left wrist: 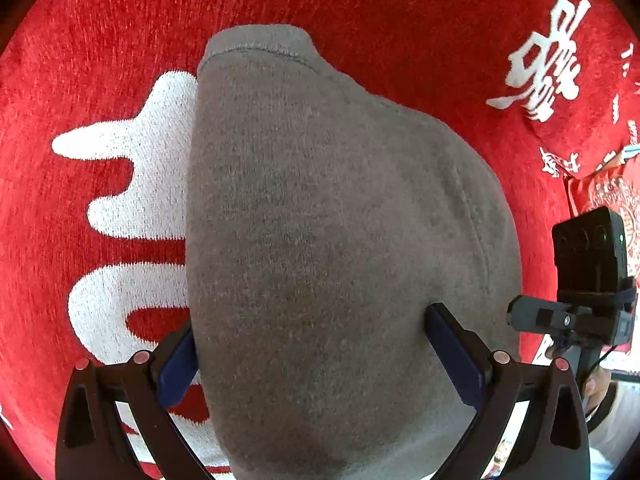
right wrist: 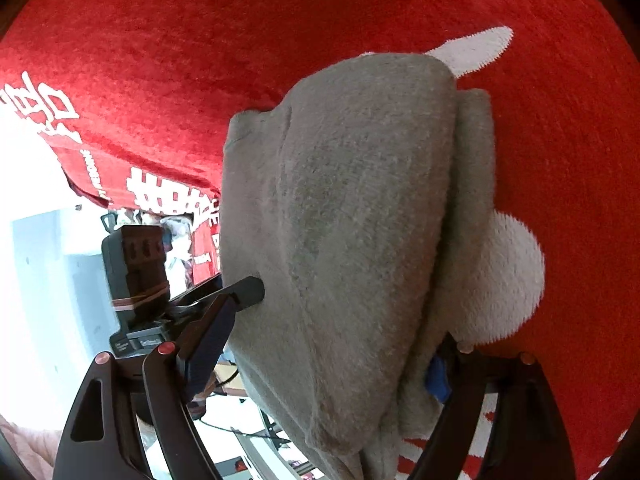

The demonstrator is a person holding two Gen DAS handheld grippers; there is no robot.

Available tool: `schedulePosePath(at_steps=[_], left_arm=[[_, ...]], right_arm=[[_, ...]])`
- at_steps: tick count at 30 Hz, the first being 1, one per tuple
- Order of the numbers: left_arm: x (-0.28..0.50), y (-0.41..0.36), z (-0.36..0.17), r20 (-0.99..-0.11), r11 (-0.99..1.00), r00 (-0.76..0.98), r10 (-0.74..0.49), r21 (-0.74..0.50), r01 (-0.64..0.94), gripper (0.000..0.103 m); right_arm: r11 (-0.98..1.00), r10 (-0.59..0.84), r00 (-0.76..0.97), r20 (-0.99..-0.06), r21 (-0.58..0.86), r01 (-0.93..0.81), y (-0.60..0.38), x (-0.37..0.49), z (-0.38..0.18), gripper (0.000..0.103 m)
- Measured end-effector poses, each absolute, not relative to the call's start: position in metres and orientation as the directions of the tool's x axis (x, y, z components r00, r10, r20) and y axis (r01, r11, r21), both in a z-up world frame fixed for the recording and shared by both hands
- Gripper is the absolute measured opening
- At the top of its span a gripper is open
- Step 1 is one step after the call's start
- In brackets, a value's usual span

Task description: Fold small clothes

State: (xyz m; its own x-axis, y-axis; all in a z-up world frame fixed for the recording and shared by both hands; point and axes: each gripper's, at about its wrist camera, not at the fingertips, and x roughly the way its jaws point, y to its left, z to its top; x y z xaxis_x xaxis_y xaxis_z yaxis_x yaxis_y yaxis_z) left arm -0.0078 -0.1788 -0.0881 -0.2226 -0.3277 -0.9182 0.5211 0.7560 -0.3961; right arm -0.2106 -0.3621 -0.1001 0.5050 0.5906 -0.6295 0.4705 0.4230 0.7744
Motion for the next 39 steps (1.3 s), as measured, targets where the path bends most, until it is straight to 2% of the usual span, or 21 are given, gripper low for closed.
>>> schedulePosePath(at_steps=[10, 11, 13, 14, 15, 16, 18, 21, 31, 35, 39], left_arm=[[-0.012, -0.178, -0.086, -0.923, 0.736, -0.214, -0.321, -0.385, 0.557, 0.101], [-0.014, -0.178, -0.084, -0.924, 0.738, -0.204, -0.324, -0.382, 0.557, 0.096], [-0.017, -0.174, -0.078, -0.923, 0.735, -0.183, -0.339, -0.382, 0.56, 0.085], [-0.018, -0.174, -0.075, -0.922, 0.733, -0.178, -0.345, -0.383, 0.562, 0.077], [-0.019, -0.172, -0.07, -0.919, 0.728, -0.168, -0.357, -0.387, 0.567, 0.068], [-0.019, -0.17, -0.068, -0.916, 0.724, -0.165, -0.367, -0.392, 0.567, 0.065], [-0.019, -0.166, -0.061, -0.907, 0.716, -0.16, -0.389, -0.407, 0.567, 0.054], [-0.02, -0.161, -0.047, -0.896, 0.699, -0.152, -0.416, -0.422, 0.578, 0.049], [-0.02, -0.093, 0.02, -0.843, 0.645, -0.15, -0.516, -0.498, 0.58, 0.049], [-0.02, -0.049, 0.026, -0.868, 0.67, -0.128, -0.48, -0.456, 0.586, 0.049], [-0.017, -0.002, 0.001, -0.901, 0.722, -0.122, -0.416, -0.409, 0.558, 0.049]], right_arm=[[0.385, 0.571, 0.545, -0.614, 0.787, 0.483, -0.355, -0.21, -0.106, 0.085], [0.373, 0.565, 0.55, -0.615, 0.785, 0.494, -0.355, -0.211, -0.106, 0.084], [0.371, 0.546, 0.544, -0.637, 0.766, 0.525, -0.358, -0.215, -0.107, 0.068], [0.372, 0.527, 0.528, -0.666, 0.739, 0.561, -0.36, -0.22, -0.109, 0.042], [0.343, 0.532, 0.54, -0.653, 0.749, 0.568, -0.361, -0.224, -0.112, 0.036], [0.319, 0.534, 0.556, -0.637, 0.76, 0.566, -0.362, -0.226, -0.113, 0.033], [0.298, 0.538, 0.58, -0.611, 0.782, 0.547, -0.358, -0.227, -0.106, 0.031], [0.282, 0.55, 0.613, -0.568, 0.817, 0.503, -0.348, -0.223, -0.086, 0.031], [0.285, 0.548, 0.656, -0.519, 0.853, 0.437, -0.275, -0.21, -0.028, 0.031], [0.291, 0.571, 0.626, -0.532, 0.844, 0.452, -0.228, -0.188, -0.044, 0.031], [0.345, 0.587, 0.554, -0.591, 0.801, 0.489, -0.188, -0.165, -0.077, 0.031]])
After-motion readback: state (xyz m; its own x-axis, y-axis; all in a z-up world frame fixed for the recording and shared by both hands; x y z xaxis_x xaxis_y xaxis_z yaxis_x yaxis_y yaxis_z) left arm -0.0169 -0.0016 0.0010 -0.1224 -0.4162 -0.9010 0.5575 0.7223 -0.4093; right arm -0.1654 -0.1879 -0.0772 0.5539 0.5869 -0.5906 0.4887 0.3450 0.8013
